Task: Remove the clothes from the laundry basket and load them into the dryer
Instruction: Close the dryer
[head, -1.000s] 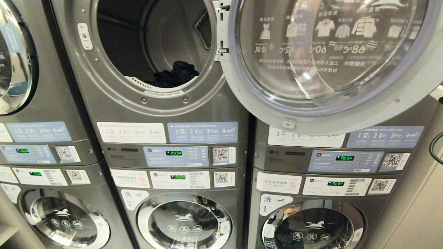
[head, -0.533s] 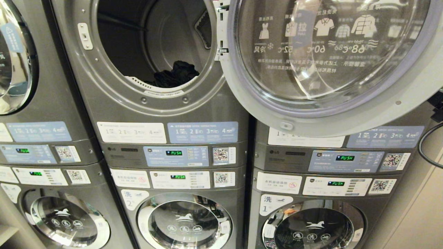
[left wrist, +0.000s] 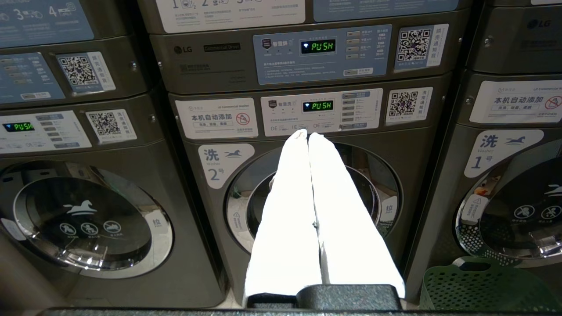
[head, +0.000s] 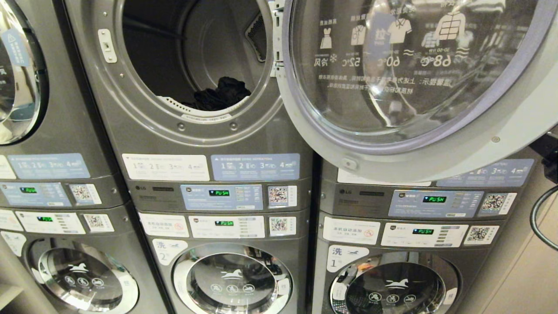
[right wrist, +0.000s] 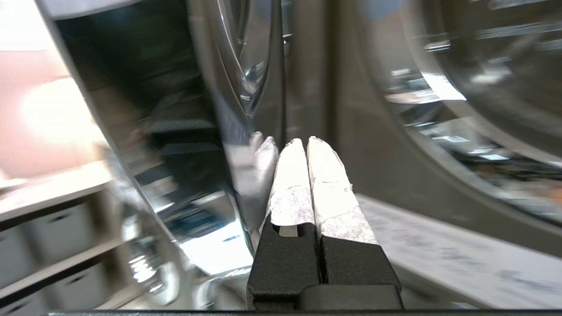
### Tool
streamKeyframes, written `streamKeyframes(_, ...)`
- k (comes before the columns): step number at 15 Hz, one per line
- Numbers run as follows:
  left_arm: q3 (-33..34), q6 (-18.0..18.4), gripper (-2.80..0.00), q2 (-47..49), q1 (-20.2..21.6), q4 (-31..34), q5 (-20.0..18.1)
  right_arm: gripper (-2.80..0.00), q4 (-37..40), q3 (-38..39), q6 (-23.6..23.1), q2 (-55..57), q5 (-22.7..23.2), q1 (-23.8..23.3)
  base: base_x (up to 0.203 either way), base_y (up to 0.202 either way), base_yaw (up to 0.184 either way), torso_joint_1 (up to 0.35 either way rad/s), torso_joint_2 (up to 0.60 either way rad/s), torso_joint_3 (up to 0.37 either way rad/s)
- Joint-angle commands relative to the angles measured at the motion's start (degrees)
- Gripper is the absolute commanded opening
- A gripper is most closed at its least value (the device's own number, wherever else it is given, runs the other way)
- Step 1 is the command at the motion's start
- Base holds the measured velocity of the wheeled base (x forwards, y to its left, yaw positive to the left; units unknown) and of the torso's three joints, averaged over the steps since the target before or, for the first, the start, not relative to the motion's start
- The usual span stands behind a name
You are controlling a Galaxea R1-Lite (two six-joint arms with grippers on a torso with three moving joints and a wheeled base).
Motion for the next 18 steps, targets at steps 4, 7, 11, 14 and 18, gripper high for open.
streamKeyframes(4,0.0,0.0,-2.80,0.0,0.0,0.0,0.0,-2.80,-0.1,4.9,1.0,-8.8,1.8,8.0,0.000,0.000,0.000,0.000,0.00,0.000)
streamKeyframes(7,0.1,0.0,-2.80,0.0,0.0,0.0,0.0,-2.80,0.0,4.7,1.7,-10.8,2.0,15.8,0.000,0.000,0.000,0.000,0.00,0.000)
streamKeyframes(11,0.1,0.0,-2.80,0.0,0.0,0.0,0.0,-2.80,0.0,3.1,2.4,-10.6,2.1,24.1,0.000,0.000,0.000,0.000,0.00,0.000)
streamKeyframes(14,0.1,0.0,-2.80,0.0,0.0,0.0,0.0,-2.80,0.1,0.5,2.4,-9.1,2.0,29.7,0.000,0.000,0.000,0.000,0.00,0.000)
streamKeyframes(18,0.1,0.0,-2.80,0.0,0.0,0.0,0.0,-2.80,0.1,-4.0,2.0,-5.0,1.6,35.6,0.000,0.000,0.000,0.000,0.00,0.000)
